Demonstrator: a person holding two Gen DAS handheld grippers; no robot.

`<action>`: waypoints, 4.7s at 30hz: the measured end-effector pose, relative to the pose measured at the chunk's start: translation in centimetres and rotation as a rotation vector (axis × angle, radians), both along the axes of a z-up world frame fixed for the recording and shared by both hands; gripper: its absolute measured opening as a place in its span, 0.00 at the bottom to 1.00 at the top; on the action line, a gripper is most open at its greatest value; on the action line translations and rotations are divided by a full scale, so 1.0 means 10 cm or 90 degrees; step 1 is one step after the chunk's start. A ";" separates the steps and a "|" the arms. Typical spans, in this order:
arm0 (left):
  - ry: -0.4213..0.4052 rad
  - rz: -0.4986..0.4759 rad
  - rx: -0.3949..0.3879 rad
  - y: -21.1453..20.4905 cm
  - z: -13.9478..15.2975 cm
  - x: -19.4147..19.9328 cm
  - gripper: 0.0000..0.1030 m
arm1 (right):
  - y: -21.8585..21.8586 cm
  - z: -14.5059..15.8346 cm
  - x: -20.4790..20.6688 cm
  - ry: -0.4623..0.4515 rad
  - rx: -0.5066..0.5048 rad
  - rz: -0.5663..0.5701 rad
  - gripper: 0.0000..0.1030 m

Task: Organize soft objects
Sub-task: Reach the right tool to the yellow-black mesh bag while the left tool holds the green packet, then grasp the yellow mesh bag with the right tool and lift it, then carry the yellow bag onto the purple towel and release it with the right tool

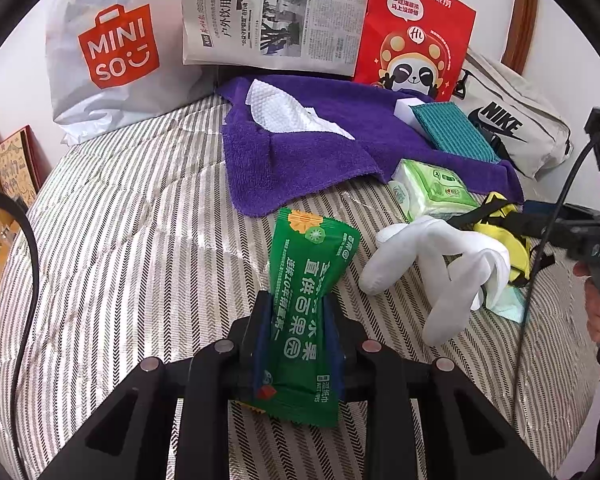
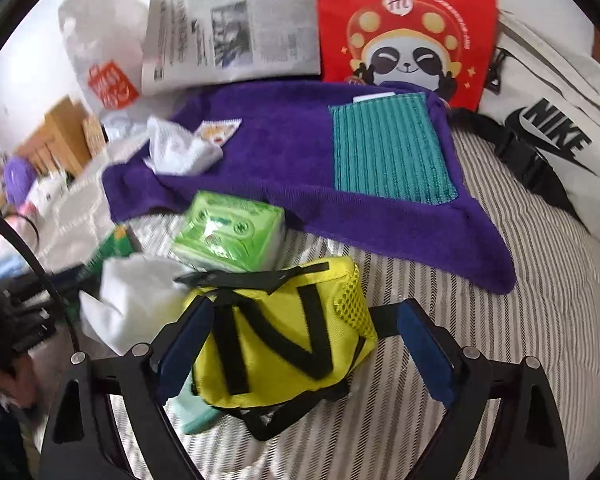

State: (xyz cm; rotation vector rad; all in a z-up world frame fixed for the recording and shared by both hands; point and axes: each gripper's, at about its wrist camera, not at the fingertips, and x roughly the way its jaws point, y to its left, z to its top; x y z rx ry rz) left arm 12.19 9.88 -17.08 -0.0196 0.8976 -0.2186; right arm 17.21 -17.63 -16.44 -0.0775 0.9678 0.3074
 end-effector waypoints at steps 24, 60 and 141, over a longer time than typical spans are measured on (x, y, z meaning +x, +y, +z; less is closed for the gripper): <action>0.000 -0.002 -0.008 0.02 -0.01 0.00 0.27 | -0.12 -0.01 -0.22 0.013 0.100 0.066 0.96; -0.002 -0.002 0.002 -0.01 0.00 -0.01 0.27 | 0.03 -0.14 -0.21 -0.018 0.011 0.080 0.94; -0.030 0.016 -0.084 0.31 0.74 0.49 0.27 | 0.41 0.12 1.14 -0.051 -0.018 -0.009 0.70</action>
